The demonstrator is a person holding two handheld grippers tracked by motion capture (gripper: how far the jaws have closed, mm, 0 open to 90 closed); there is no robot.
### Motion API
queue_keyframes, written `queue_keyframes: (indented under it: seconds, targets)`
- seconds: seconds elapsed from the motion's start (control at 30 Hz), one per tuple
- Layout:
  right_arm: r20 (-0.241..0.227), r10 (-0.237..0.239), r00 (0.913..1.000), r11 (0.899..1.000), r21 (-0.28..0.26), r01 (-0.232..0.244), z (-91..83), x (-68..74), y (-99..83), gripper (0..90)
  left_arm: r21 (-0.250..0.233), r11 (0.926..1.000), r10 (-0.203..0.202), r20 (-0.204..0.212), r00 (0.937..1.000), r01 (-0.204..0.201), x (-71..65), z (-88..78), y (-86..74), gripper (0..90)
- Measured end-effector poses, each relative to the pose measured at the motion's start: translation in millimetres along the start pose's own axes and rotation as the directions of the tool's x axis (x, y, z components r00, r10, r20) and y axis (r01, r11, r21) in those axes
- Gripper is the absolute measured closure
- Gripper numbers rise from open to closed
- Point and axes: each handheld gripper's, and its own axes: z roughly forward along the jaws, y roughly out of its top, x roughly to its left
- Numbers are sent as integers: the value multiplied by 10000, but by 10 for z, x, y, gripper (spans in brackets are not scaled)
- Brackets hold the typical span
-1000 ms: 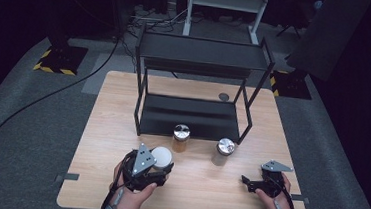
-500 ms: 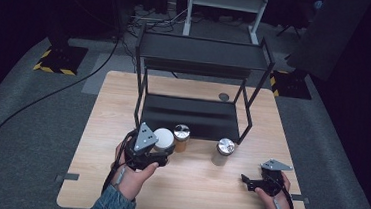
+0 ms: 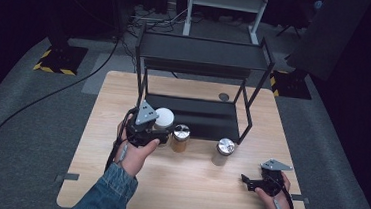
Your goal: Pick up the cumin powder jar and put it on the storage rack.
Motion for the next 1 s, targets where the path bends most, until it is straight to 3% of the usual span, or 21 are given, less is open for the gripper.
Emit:
queue_keyframes:
  seconds: [0.4, 0.9, 1.0]
  targets:
    - [0, 0, 10000, 10000, 0, 0, 0, 0, 0, 22, 126, 9999, -30, -161, 9999, 32, 229, 303, 157, 334]
    - [-1, -1, 10000, 10000, 0, 1, 0, 0, 0, 22, 258, 9995, -137, -628, 9979, 154, 418, 668, 169, 334]
    - [-1, 0, 10000, 10000, 1, 0, 0, 0, 0, 22, 242, 9991, -337, -522, 9981, 350, 478, 744, 142, 333]
